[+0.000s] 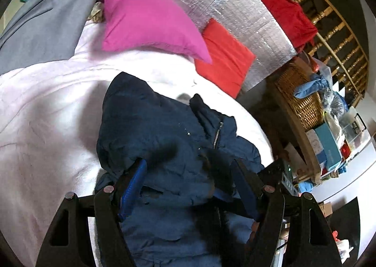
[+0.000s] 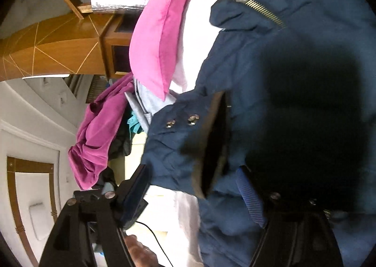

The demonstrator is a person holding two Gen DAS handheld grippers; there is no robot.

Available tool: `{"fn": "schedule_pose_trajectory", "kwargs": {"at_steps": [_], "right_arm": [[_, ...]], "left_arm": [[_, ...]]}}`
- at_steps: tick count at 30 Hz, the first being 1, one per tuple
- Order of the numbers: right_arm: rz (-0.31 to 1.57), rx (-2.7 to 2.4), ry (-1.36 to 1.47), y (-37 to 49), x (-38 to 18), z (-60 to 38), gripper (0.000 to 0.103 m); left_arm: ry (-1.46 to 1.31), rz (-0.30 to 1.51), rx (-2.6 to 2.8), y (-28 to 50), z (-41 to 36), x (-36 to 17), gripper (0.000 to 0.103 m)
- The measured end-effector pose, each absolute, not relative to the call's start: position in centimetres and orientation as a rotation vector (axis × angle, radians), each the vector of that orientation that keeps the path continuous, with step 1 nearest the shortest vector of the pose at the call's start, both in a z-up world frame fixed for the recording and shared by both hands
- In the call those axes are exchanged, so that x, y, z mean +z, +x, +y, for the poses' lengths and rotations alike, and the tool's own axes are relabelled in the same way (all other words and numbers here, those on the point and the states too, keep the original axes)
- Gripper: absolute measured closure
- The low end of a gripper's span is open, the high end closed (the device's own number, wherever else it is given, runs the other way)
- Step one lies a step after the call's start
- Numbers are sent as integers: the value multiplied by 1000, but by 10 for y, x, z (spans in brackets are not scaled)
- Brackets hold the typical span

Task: Fold large clothes

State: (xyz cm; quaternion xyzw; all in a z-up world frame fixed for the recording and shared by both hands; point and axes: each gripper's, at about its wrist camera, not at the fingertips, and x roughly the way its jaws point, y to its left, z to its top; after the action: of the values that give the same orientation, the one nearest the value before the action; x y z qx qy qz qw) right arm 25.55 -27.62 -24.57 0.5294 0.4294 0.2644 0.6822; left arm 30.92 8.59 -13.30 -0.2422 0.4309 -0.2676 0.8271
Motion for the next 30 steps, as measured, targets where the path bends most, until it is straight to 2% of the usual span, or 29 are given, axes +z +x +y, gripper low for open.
{"fn": "schedule_pose_trajectory", "kwargs": {"at_steps": [3, 4, 6, 9, 16, 23, 30], "right_arm": [[994, 551, 1191, 266, -253, -264, 24], [992, 557, 1202, 270, -255, -258, 27], [990, 562, 1170, 273, -252, -251, 70], [942, 538, 1117, 268, -240, -256, 87], [707, 381, 1063, 227, -190, -339, 89], [579, 103, 1030, 162, -182, -446, 89], [582, -82, 1025, 133, -203, -494, 89]], "left_arm": [[-508, 915, -563, 308, 89, -134, 28], [-503, 915, -562, 307, 90, -133, 28], [-490, 912, -552, 305, 94, -132, 28], [-477, 890, -541, 302, 98, -129, 28], [-486, 727, -558, 286, 111, -106, 27], [-358, 893, -410, 310, 80, -140, 27], [-204, 1096, -283, 328, 43, -193, 27]]}}
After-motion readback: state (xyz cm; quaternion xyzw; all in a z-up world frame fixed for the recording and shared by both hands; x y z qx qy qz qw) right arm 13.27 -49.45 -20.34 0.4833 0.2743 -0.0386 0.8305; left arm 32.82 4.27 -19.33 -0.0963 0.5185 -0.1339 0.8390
